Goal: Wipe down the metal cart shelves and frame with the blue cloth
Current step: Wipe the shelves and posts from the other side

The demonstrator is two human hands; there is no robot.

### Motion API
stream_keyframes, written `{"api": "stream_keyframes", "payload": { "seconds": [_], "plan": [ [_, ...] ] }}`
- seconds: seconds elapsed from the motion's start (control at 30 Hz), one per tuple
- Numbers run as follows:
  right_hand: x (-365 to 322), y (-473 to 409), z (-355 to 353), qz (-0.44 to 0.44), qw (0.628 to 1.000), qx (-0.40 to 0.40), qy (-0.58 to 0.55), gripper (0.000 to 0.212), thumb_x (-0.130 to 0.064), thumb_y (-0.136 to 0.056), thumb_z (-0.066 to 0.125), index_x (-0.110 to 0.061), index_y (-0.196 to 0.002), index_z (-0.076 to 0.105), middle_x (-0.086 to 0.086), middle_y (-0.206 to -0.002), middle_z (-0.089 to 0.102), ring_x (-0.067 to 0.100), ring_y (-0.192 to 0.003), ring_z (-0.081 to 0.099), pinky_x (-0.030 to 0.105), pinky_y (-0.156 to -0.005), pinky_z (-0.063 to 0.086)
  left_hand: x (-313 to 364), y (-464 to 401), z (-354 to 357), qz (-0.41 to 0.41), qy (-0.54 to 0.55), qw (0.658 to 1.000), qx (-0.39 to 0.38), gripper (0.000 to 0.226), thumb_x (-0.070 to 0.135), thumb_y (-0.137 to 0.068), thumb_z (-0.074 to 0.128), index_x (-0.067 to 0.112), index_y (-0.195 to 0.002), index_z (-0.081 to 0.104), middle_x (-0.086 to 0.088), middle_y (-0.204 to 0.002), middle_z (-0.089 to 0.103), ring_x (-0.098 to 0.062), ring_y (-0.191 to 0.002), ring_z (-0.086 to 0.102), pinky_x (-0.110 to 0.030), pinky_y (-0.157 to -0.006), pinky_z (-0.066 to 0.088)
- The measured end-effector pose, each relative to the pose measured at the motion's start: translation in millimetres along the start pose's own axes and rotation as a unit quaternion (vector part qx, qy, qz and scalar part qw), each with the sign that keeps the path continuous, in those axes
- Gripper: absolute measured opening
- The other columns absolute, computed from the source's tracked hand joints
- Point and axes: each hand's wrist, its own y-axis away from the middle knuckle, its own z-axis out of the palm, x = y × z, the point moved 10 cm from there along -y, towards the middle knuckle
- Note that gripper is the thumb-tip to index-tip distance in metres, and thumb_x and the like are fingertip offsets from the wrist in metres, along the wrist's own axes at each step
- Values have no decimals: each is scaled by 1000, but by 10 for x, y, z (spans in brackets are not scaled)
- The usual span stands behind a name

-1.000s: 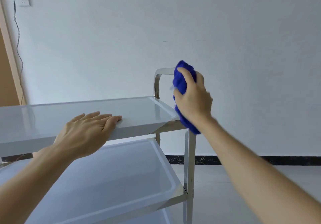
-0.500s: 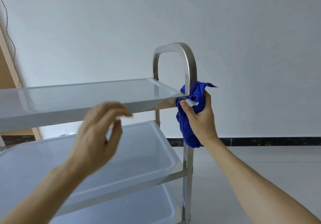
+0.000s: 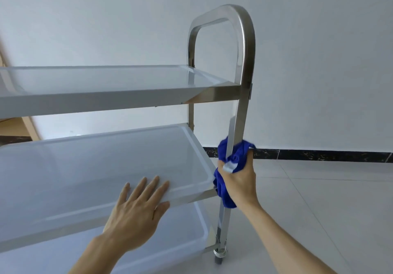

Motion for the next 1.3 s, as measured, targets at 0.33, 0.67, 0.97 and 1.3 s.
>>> {"api": "stream_keyframes", "payload": {
  "seconds": [0.33, 0.67, 0.97, 1.3],
  "plan": [
    [-1055, -570, -30, -90, 995, 46, 4, 40, -36, -79, 77, -30, -109, 51, -17, -89, 68, 6, -77, 70, 27, -68, 59, 30, -22, -21, -6, -6, 1000, -2, 75, 67, -78, -24, 45, -150, -16, 18, -163, -7, -13, -153, -6, -39, -123, -7],
    [-25, -143, 13, -21, 1000, 14, 4, 37, -22, -82, 75, -34, -106, 49, -11, -84, 70, 11, -69, 70, 25, -60, 56, 14, -39, -38, -10, -24, 1000, 15, 73, 65, -91, -8, 41, -156, 15, 11, -163, 21, -19, -151, 19, -45, -123, 15],
    [434, 27, 30, 51, 999, -8, -5, 34, -26, -82, 78, -30, -102, 50, 7, -83, 72, 28, -68, 72, 40, -57, 60, 140, -45, -149, -7, -39, 998, 46, 61, 51, -98, 23, 23, -146, 49, -5, -148, 52, -33, -137, 47, -56, -111, 38],
    [483, -20, -20, 26, 995, -13, 95, 36, -42, -75, 75, -36, -105, 55, -6, -90, 71, 13, -83, 71, 28, -73, 57, 129, -73, -136, 64, -28, 981, 179, 51, 42, -99, 38, 10, -130, 62, -17, -130, 64, -43, -121, 58, -61, -99, 42]
  ]
}}
